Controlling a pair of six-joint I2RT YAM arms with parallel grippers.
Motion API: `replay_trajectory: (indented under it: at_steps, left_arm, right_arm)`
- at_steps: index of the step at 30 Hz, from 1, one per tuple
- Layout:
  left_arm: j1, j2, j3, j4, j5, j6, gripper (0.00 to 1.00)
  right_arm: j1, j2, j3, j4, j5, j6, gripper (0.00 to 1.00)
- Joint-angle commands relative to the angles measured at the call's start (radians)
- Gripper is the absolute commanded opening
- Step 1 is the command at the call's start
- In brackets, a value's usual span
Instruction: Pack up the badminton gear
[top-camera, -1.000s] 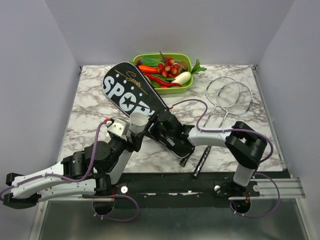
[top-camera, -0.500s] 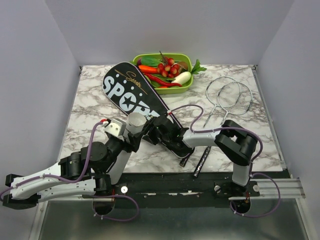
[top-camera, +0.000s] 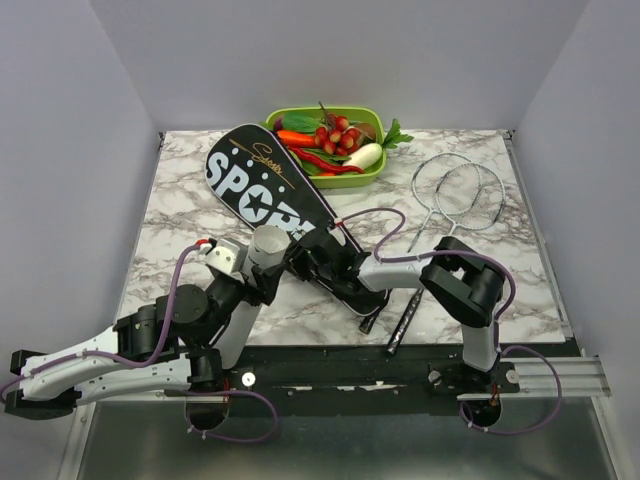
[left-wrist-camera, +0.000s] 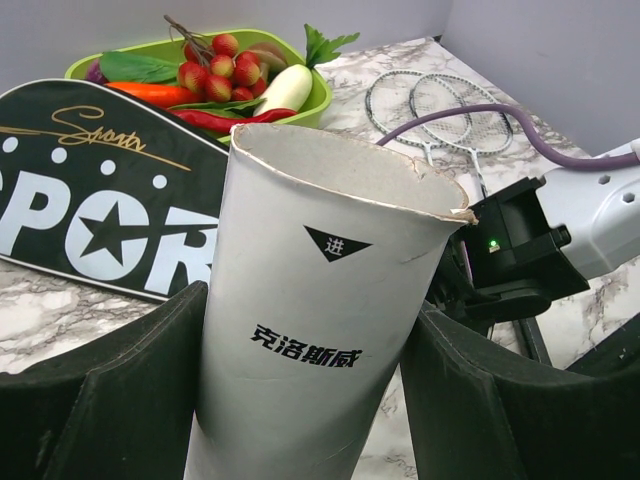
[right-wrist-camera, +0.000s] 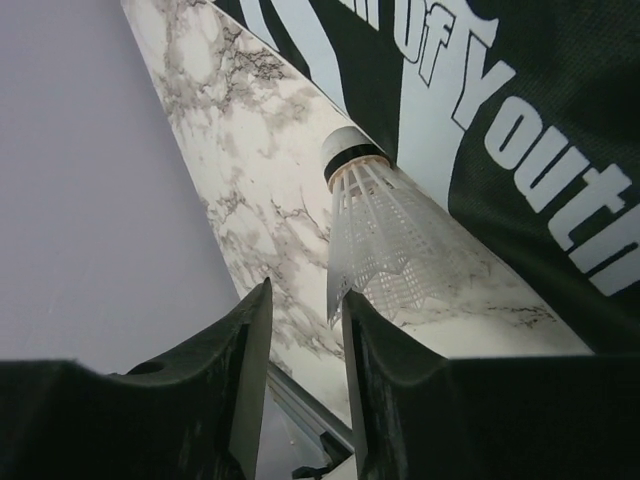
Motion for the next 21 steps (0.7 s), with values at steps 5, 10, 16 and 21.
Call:
replay_trajectory:
  at_steps: [5,10,16,21]
  left_arm:
    - [-0.005,-0.002,-0.069,-0.191,0.053,-0.269,0.0]
    - [-0.005,-0.002,-0.07,-0.197,0.055,-0.277,0.0]
    - [-0.003,-0.007,-0.072,-0.202,0.053,-0.282,0.0]
    - [-0.005,0.002,-0.072,-0.202,0.05,-0.282,0.0]
  right_arm:
    - [-0.014,0.014,0.044,-0.072,0.09,-0.017,0.35]
    - [-0.021,0.004,0.05,-0.126,0.124,-0.029,0.32]
    - [-0.027,-0.006,0.056,-0.155,0.161,-0.066,0.26]
    - [-0.031,-0.011,0.078,-0.161,0.174,-0.112,0.01]
